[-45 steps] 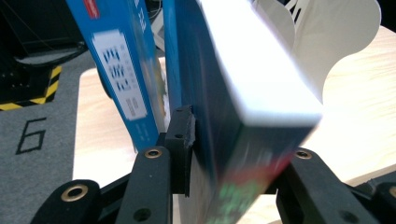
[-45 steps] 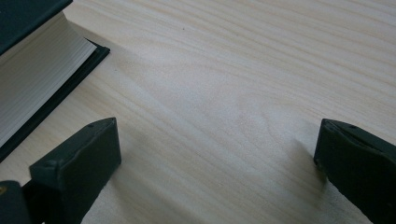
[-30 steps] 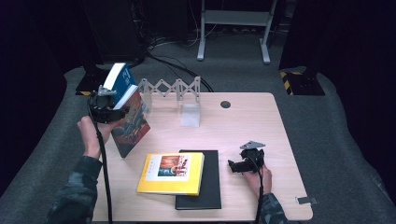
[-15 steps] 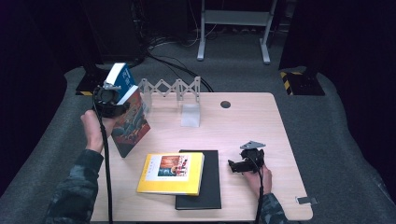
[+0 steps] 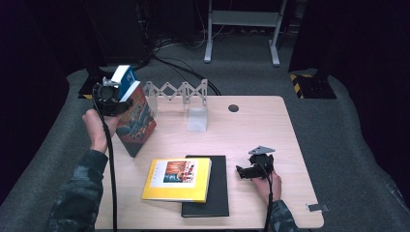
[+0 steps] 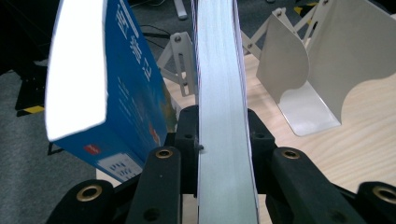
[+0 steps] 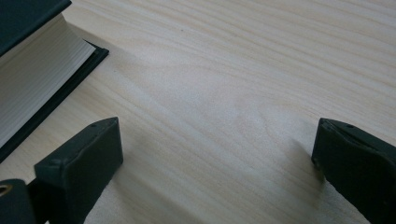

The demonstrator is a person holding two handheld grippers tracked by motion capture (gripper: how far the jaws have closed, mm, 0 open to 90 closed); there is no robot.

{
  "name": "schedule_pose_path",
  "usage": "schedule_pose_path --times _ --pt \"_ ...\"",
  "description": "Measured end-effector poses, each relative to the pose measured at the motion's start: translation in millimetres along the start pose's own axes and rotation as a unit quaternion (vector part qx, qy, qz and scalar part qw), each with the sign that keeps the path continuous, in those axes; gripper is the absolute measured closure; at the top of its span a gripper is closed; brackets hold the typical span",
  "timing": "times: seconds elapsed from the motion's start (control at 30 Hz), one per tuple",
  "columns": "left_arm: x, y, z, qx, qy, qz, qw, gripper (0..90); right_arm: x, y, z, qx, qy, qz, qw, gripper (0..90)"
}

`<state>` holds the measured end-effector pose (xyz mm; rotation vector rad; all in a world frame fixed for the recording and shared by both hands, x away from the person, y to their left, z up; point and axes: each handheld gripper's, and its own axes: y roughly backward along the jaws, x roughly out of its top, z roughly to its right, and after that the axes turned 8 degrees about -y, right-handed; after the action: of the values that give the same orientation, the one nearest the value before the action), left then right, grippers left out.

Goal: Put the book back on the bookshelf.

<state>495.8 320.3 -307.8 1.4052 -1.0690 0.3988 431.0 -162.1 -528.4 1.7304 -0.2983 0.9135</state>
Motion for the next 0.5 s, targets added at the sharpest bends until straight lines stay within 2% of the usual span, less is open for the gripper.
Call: schedule_pose_path --times 0.2,0.3,0.33,0.5 --pt "7.0 -3.1 -7.0 0.013 0.016 0.001 0.9998 72.8 0.1 -0.3 -0.2 0.001 0.000 0.000 1.0000 0.8" --pt "8.9 -4.4 -9.7 0.017 0.016 -0.004 0.9997 72.8 0.3 -1.0 0.1 0.001 0.005 0.000 1.0000 0.0" --pt "9.7 -5.5 -10.9 0.017 0.019 -0.003 0.9997 72.8 0.7 -1.5 -2.0 -0.002 -0.009 0.002 1.0000 0.0" --pt "14.8 -10.0 -15.4 0.025 0.029 0.000 0.9992 72.7 0.6 -1.6 -2.5 -0.003 -0.011 0.001 0.9999 0.0"
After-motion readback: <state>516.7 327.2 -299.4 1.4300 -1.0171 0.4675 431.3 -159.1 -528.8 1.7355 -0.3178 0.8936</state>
